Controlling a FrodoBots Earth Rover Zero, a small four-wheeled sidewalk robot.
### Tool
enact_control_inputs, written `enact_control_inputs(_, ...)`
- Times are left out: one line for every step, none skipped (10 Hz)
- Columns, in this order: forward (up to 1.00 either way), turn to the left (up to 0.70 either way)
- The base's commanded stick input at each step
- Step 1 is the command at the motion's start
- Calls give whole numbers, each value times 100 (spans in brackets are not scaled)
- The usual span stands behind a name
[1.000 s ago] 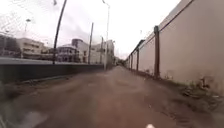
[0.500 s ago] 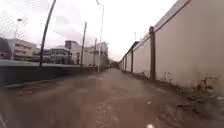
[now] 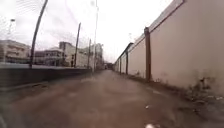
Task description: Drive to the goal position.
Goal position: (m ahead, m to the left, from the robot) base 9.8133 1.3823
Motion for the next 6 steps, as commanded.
enact_control_inputs(70,-35)
enact_control_inputs(70,-35)
enact_control_inputs(70,-25)
enact_control_inputs(70,-4)
enact_control_inputs(70,0)
enact_control_inputs(70,0)
